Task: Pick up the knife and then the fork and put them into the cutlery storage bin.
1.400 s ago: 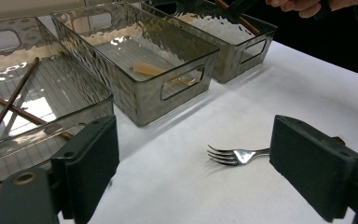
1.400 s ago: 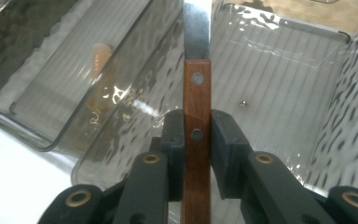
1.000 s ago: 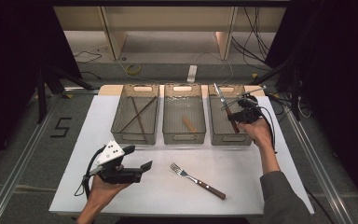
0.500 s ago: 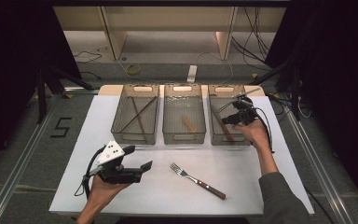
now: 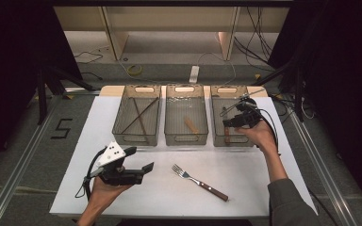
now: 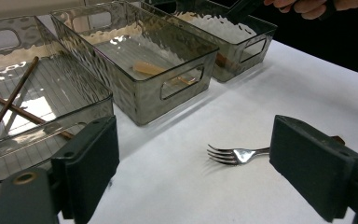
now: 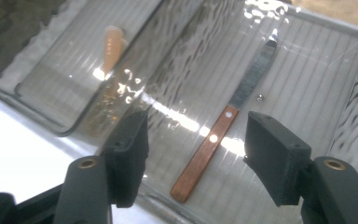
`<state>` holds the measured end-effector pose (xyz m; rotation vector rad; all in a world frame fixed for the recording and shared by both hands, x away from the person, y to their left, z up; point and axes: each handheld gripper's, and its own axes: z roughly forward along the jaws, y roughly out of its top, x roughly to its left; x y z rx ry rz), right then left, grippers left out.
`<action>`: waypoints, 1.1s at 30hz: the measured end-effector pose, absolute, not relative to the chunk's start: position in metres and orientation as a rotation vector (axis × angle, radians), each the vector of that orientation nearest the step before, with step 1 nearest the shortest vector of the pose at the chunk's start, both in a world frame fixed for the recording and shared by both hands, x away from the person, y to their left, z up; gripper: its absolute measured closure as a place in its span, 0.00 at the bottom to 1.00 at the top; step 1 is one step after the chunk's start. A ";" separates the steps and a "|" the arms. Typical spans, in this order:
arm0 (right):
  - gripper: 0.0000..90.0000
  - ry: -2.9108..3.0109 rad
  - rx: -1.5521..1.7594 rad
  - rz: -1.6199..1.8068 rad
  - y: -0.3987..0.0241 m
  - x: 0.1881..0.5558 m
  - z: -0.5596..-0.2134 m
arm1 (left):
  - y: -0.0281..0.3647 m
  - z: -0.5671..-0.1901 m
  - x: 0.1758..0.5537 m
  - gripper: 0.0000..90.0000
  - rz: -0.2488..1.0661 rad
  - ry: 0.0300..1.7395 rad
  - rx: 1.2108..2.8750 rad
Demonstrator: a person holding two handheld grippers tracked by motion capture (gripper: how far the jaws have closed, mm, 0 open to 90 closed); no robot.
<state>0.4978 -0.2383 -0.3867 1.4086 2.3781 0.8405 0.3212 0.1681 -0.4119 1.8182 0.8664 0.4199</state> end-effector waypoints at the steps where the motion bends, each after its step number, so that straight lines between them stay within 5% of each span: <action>1: 0.43 2.382 1.393 0.848 -0.238 0.495 -0.385 | 0.168 -0.412 0.321 0.17 0.420 0.864 1.823; 13: 0.40 2.425 1.182 0.934 -0.218 0.454 -0.360 | 0.168 -0.412 0.321 0.17 0.417 0.865 1.827; 33: 0.35 2.518 1.020 0.931 -0.200 0.405 -0.371 | 0.167 -0.412 0.320 0.17 0.417 0.860 1.828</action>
